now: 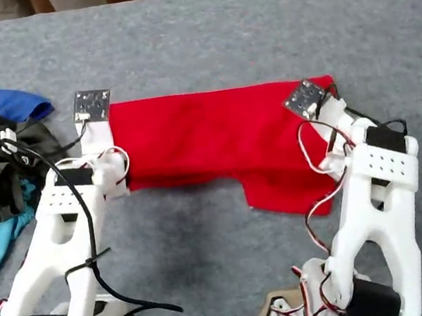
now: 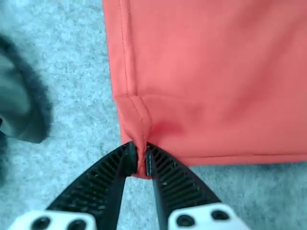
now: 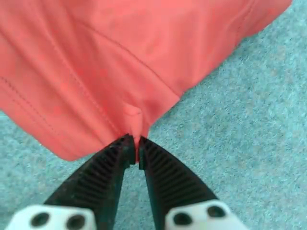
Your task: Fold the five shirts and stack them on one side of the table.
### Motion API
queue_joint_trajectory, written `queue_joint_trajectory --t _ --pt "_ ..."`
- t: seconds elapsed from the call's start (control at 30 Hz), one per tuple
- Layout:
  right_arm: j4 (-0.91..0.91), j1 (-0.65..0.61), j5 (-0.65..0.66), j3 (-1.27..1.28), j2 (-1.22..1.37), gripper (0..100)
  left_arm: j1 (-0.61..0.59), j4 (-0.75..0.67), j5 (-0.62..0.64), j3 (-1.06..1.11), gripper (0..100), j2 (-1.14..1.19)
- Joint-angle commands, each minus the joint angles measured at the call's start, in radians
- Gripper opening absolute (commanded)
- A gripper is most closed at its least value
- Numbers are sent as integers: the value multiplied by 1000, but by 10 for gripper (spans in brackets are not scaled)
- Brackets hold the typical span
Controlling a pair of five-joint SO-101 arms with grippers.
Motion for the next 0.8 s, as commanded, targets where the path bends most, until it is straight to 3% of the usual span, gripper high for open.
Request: queue_joint_trajectory --t 0.0,0.13,0.43,0.63,0.77 --pt "-8 12 12 1 -35 5 -14 -84 -12 21 19 -22" --pt "-11 12 48 33 -36 5 -28 -180 -14 43 19 61" --pt "-15 18 54 51 -36 9 -14 -169 -83 31 22 165" --pt "46 19 144 31 -39 180 -18 44 -120 -54 137 162" --pt "127 5 150 -50 -88 188 -29 181 -104 -152 175 93"
